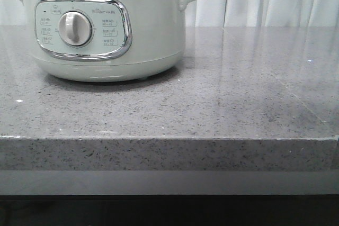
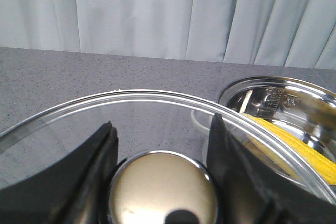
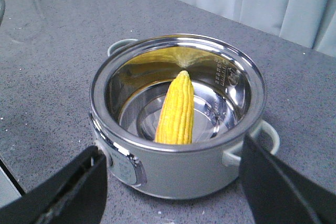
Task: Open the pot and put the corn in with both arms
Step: 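Lower the corn into the cooker and open the right gripper, then lower the glass lid onto the cooker with the left gripper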
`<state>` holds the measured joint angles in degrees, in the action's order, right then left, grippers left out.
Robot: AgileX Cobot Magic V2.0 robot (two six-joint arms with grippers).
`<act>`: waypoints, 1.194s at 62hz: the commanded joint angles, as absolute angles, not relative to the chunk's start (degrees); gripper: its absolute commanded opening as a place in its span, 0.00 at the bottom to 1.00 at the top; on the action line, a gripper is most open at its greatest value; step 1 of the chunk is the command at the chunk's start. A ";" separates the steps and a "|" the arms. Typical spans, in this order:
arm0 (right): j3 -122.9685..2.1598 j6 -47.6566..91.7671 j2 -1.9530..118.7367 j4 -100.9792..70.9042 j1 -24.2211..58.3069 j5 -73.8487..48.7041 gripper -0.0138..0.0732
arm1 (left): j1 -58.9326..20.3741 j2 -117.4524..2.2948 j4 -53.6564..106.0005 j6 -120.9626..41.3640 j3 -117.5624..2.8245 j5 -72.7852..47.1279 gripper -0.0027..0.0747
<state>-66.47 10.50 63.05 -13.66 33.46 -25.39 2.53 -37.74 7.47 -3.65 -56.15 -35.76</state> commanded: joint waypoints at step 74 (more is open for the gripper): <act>-49.04 11.17 47.20 -14.39 33.39 -19.30 0.78 | -1.99 -54.51 11.28 -3.66 -57.94 -12.60 0.25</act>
<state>-47.52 10.50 47.34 -13.77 33.46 -23.51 0.37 -54.08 9.36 -3.65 -54.25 -22.58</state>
